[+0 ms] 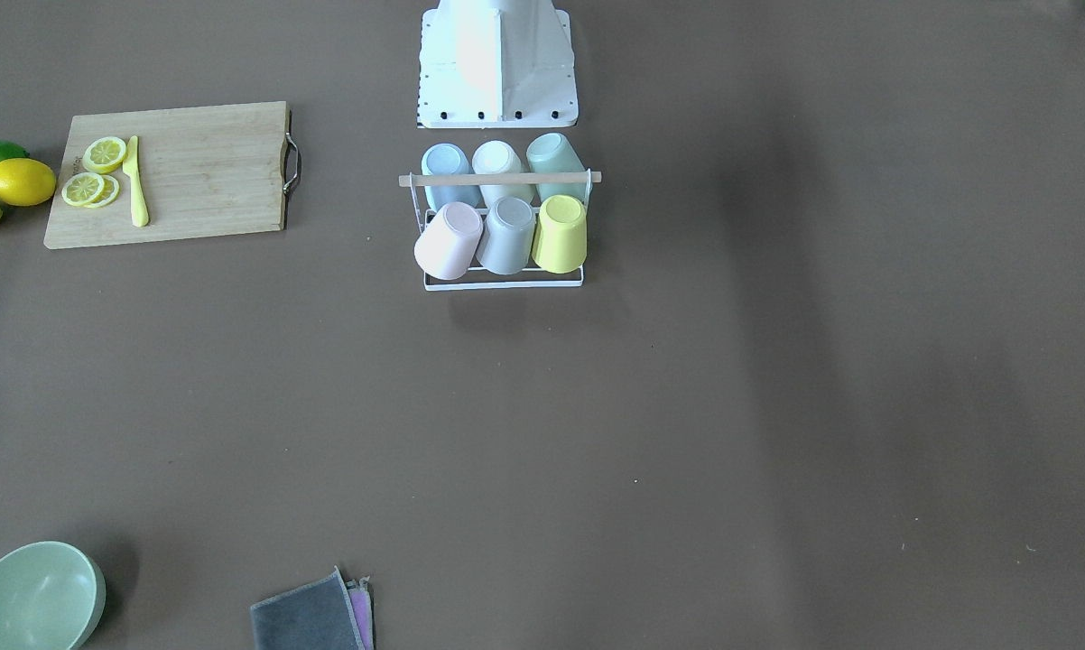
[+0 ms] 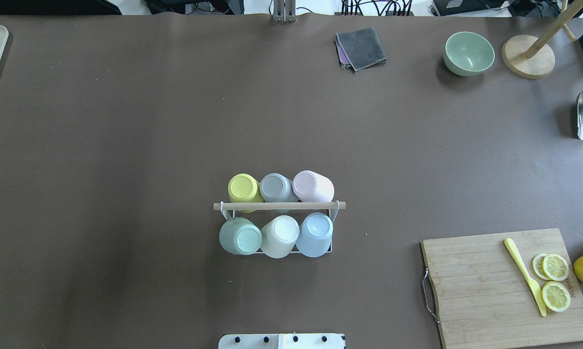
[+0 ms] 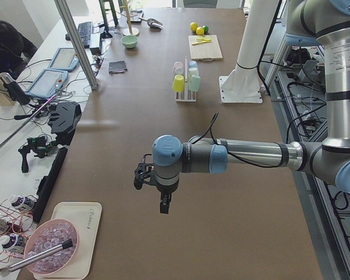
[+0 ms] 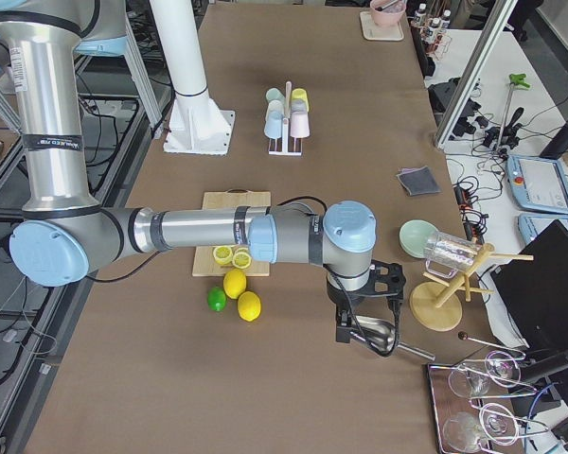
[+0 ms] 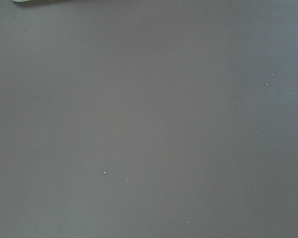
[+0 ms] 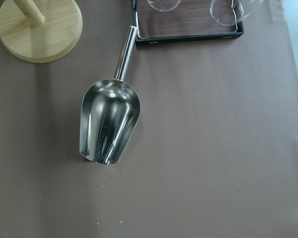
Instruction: Place cup on cup holder
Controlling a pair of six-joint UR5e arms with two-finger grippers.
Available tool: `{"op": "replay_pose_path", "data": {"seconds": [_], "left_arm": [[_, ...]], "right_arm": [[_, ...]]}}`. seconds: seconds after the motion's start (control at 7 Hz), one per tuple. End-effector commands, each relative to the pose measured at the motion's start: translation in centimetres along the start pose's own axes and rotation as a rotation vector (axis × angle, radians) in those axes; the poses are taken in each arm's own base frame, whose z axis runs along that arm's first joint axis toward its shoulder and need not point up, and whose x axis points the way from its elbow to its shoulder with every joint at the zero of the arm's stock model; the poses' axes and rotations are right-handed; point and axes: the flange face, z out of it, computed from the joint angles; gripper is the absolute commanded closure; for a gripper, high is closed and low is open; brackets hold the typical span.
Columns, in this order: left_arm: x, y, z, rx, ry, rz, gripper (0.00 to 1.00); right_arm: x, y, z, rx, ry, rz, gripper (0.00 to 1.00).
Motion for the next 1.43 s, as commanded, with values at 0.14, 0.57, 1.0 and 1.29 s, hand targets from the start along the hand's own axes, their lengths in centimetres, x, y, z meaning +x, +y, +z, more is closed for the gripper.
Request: {"op": "replay_pose_path", "data": {"seconds": [0.14,0.57,1.0,1.29], "left_arm": [[0.0,0.0,0.0,0.000,0.001,0.004,0.01],[-0.1,0.1,0.2,-0.005,0.000,0.001,0.01],[-0.2,0.2,0.2,-0.006,0.002,-0.003,0.01],[-0.2,0.3,0.3,-0.008,0.004,-0.005,0.01]], "right_arm": [[1.4,0.8,-0.2,0.007,0.039,0.014,0.00],[2.7,1.1,1.4,-0.028,0.036,0.053,0.00],[3.4,1.9,1.6,-0.032,0.035,0.064,0.00],[3.7,2.1,1.9,-0.039,0.034,0.074,0.00]]}}
